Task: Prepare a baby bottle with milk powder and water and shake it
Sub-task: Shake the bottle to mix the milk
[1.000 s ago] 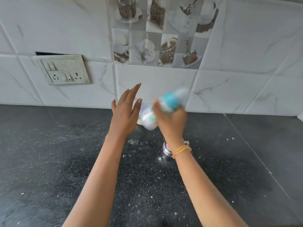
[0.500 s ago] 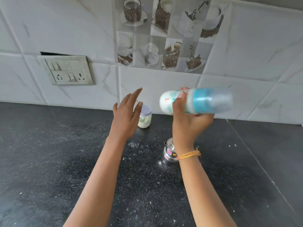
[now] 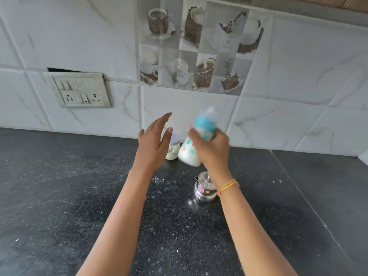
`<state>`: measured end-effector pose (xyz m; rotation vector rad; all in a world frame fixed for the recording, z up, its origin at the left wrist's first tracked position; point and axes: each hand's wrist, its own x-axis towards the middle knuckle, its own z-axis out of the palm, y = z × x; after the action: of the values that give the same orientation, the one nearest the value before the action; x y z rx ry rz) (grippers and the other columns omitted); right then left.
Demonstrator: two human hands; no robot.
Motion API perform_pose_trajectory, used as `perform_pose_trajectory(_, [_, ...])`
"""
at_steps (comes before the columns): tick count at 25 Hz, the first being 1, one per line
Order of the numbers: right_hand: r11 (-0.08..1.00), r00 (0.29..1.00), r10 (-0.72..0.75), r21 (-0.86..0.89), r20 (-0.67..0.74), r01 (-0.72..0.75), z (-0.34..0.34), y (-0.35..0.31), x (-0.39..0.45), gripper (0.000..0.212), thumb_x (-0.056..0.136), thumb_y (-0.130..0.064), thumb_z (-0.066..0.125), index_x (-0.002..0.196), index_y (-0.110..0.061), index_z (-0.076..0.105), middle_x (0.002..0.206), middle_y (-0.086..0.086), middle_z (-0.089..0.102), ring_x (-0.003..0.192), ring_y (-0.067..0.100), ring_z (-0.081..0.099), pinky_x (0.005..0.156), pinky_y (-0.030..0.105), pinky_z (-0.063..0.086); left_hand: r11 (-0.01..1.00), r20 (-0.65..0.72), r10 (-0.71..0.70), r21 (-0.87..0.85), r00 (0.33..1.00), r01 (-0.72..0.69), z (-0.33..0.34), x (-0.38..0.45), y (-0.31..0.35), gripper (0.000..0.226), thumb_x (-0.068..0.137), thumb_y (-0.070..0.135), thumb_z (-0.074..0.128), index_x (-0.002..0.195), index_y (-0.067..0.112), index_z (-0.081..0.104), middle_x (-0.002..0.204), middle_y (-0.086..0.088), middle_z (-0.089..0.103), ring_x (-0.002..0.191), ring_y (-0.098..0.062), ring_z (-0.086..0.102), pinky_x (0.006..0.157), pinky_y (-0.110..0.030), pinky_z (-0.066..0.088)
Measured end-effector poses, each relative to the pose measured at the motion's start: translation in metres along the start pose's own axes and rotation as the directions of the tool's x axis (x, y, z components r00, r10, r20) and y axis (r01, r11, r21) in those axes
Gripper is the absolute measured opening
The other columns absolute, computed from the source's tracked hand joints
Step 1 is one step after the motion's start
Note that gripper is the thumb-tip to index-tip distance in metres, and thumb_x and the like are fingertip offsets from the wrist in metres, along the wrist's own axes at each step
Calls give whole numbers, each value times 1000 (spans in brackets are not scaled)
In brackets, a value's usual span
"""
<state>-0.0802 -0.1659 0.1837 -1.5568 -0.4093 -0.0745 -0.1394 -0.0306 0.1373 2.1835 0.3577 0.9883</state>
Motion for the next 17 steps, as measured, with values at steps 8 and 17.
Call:
perform_pose_trajectory(8, [996, 1000, -5, 91, -4, 5, 10, 6, -6, 38, 73, -31, 77, 100, -9, 61, 85, 1, 68, 71, 8, 67, 69, 29, 52, 1000, -8, 7, -14, 1000, -7, 4, 1, -1, 46, 100, 46, 28, 144, 36, 36, 142, 8, 53, 130, -16, 48, 109, -60, 30])
perform_pose_trajectory(17, [945, 938, -196, 202, -286, 259, 3, -8, -12, 33, 75, -22, 77, 100, -14, 57, 86, -7, 65, 74, 2, 65, 72, 20, 51, 999, -16, 24, -38, 1000, -24, 0, -2, -3, 42, 101, 45, 30, 142, 38, 38, 138, 8, 55, 118, -21, 58, 102, -61, 38])
